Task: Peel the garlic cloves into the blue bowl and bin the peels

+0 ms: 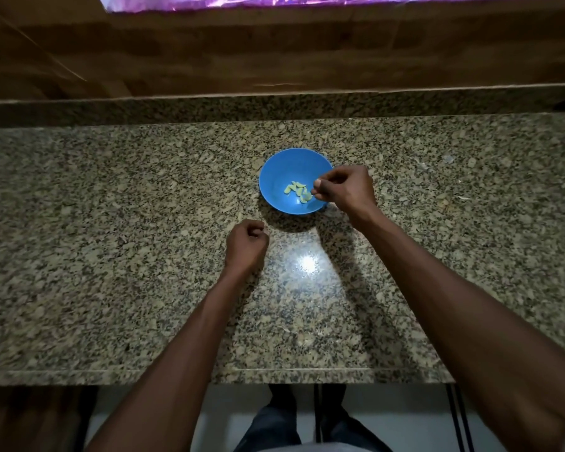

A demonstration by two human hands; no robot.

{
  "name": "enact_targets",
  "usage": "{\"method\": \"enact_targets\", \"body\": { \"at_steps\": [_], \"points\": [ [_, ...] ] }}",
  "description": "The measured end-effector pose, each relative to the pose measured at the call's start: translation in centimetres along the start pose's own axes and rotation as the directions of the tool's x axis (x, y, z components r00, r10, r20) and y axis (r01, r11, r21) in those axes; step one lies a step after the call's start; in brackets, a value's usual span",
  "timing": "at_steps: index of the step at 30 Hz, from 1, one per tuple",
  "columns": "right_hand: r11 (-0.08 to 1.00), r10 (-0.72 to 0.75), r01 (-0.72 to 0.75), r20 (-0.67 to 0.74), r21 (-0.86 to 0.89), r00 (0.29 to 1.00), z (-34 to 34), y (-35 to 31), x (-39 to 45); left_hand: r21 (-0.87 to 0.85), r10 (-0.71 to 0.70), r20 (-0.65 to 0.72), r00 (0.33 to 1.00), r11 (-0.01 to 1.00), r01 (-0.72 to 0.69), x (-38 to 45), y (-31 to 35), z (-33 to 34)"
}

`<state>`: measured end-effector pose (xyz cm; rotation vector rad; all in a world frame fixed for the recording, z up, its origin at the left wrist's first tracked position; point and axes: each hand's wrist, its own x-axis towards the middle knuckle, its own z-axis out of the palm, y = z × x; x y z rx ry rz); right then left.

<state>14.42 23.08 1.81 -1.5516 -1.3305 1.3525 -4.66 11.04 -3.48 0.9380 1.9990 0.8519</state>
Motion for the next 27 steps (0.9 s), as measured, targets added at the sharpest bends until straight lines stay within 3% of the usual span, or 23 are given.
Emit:
{"method": "enact_targets", "body": {
  "at_steps": [7, 13, 18, 24, 27],
  "points": [
    [0.982, -0.081, 0.044, -0.197, -0.186, 0.977, -0.7, 0.5, 0.4, -0.322, -0.058, 0.023, 0.998, 0.945, 0.062, 2.9, 2.9, -0.6],
    [0.981, 0.039, -0.047, -0.047, -0.19, 0.998, 0.6, 0.8, 0.0, -0.396, -0.082, 0.164, 0.983, 0.907, 0.142, 4.8, 4.4, -0.4],
    [0.982, 0.078, -0.087, -0.062, -0.168, 0.995, 1.1, 1.7, -1.6, -0.442, -0.071, 0.221, 0.973, 0.882, 0.165, 4.2, 3.1, -0.9],
    [0.975, 0.073, -0.092, -0.103, -0.2, 0.992, 1.1, 1.4, -3.0, -0.402, -0.049, 0.231, 0.972, 0.905, 0.141, 2.9, 3.0, -1.7],
    [0.946, -0.008, -0.039, -0.143, -0.323, 0.99, 0.8, 0.9, -3.3, -0.203, 0.042, 0.135, 0.99, 0.979, -0.014, 2.3, 3.4, -2.5]
  ]
}}
